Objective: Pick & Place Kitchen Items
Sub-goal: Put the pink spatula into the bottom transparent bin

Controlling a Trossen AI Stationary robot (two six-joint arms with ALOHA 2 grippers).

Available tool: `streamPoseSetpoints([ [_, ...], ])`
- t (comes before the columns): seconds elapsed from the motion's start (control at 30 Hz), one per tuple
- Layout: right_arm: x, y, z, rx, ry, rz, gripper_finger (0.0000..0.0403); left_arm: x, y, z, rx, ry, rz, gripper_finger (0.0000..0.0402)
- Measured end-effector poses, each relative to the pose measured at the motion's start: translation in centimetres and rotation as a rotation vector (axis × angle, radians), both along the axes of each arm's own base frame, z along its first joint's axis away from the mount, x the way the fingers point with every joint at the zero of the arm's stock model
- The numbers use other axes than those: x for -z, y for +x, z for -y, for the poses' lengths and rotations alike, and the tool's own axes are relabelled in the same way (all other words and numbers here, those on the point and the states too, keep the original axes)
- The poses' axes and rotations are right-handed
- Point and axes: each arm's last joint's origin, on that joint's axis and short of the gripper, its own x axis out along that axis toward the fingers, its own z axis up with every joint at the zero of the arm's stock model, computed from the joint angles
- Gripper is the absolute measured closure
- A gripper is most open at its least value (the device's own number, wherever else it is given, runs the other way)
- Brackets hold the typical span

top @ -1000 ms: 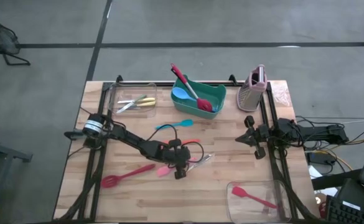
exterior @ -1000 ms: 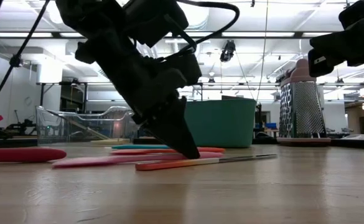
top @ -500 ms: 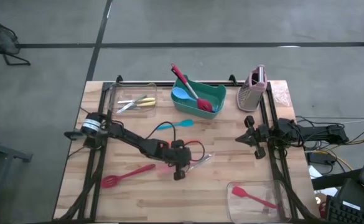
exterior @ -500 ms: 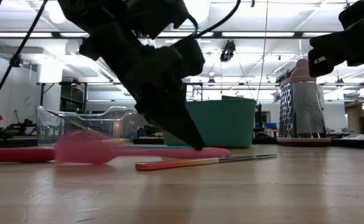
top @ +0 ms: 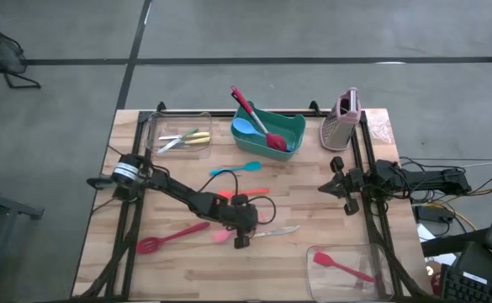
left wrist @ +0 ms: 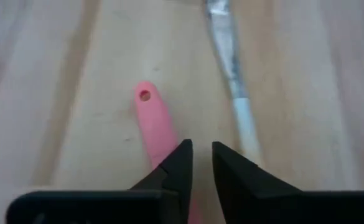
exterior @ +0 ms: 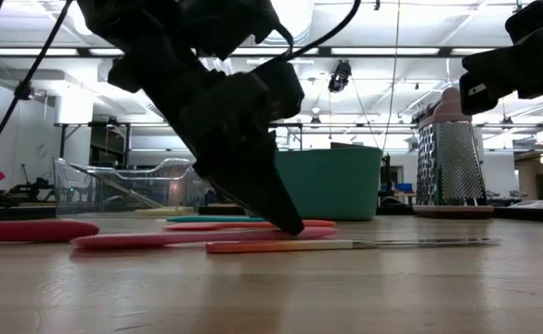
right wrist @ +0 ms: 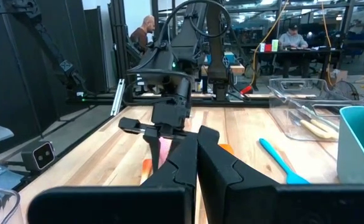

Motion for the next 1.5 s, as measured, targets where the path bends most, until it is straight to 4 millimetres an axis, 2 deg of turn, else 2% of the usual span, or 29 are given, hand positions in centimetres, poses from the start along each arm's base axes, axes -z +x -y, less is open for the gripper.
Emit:
streamPoseSetpoints([
  [0.23, 0.0, 0.0, 0.0, 0.0, 0.0, -0.001, 0.0394, 0.0, -0.4, -0.3, -0.088, 0.101, -0.023, 0.0294],
  [0.4, 0.0, 0.0, 0.0, 0.0, 0.0, 0.0, 0.0394, -0.2, -0.7, -0.1, -0.107, 0.118, -0.027, 0.0286],
  [0.6, 0.0, 0.0, 0.0, 0.0, 0.0, -0.001, 0.0394, -0.6, -1.9, 0.0, -0.255, 0.321, -0.05, 0.0285],
  [0.73, 0.0, 0.0, 0.0, 0.0, 0.0, -0.002, 0.0394, -0.5, -1.9, 0.1, -0.248, 0.283, -0.061, 0.0284],
  [0.87, 0.0, 0.0, 0.0, 0.0, 0.0, -0.002, 0.0394, -0.6, -2.1, 0.0, -0.321, 0.239, -0.062, 0.0284],
  [1.13, 0.0, 0.0, 0.0, 0.0, 0.0, -0.001, 0.0394, 1.3, -2.2, -1.0, -0.407, 0.126, -0.14, 0.0282],
  [1.23, 0.0, 0.0, 0.0, 0.0, 0.0, -0.001, 0.0394, 1.5, -2.3, -1.1, -0.397, 0.103, -0.161, 0.0292],
  [1.43, 0.0, 0.0, 0.0, 0.0, 0.0, -0.001, 0.0394, 1.7, -2.4, -1.2, -0.367, 0.096, -0.191, 0.0364],
  [1.5, 0.0, 0.0, 0.0, 0.0, 0.0, -0.001, 0.0394, 1.7, -2.4, -1.2, -0.349, 0.103, -0.192, 0.0367],
])
